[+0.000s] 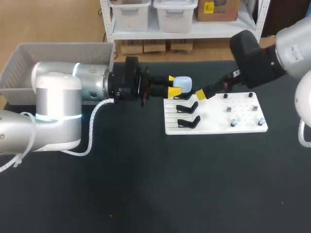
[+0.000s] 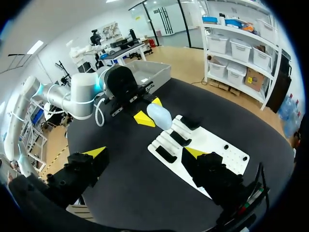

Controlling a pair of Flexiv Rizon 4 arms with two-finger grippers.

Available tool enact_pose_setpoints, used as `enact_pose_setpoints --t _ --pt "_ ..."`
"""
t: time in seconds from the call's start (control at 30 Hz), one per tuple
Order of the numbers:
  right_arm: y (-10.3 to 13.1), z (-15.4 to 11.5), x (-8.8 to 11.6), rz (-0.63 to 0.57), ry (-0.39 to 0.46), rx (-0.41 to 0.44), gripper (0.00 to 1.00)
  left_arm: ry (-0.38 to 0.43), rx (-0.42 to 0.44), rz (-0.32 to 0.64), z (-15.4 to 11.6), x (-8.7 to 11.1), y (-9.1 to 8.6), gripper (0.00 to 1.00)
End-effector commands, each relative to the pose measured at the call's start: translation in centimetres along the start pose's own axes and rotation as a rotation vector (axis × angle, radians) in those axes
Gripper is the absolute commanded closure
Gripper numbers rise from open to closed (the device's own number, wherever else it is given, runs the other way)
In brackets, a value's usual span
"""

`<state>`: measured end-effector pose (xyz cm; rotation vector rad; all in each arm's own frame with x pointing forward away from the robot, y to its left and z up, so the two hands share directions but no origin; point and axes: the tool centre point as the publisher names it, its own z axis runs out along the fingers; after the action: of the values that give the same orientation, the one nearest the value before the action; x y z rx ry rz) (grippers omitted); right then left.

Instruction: Pick up each earbud case from the left stands, insert the matching earbuds, close the lid, and place the case in the box.

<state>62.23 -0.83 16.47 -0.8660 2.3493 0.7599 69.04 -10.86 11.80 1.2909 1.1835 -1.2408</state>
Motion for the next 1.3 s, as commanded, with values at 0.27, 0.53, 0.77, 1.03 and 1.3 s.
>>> enact_pose_setpoints --t 0.27,0.53,0.77,1.03,1.3 --pt "-0.5 1.8 0.0 0.043 0.025 0.019 0.0 -0.001 -0.021 0.007 0.6 0.3 0.0 1.0" --pt "-0.8 3.5 -0.4 0.066 0.031 0.036 0.0 -0.004 -0.031 0.014 0.4 0.1 -0.1 1.0" --pt "-1.8 4.3 -0.7 0.089 0.024 0.051 0.0 -0.007 -0.022 0.023 0.4 0.2 -0.2 1.0" --pt "-2.2 4.7 -1.0 0.099 0.02 0.072 0.0 -0.012 -0.016 0.024 0.4 0.2 -0.2 1.0" --pt "-3.0 5.3 -1.5 0.125 0.009 0.084 0.0 -0.012 -0.016 0.024 0.4 0.2 -0.2 1.0"
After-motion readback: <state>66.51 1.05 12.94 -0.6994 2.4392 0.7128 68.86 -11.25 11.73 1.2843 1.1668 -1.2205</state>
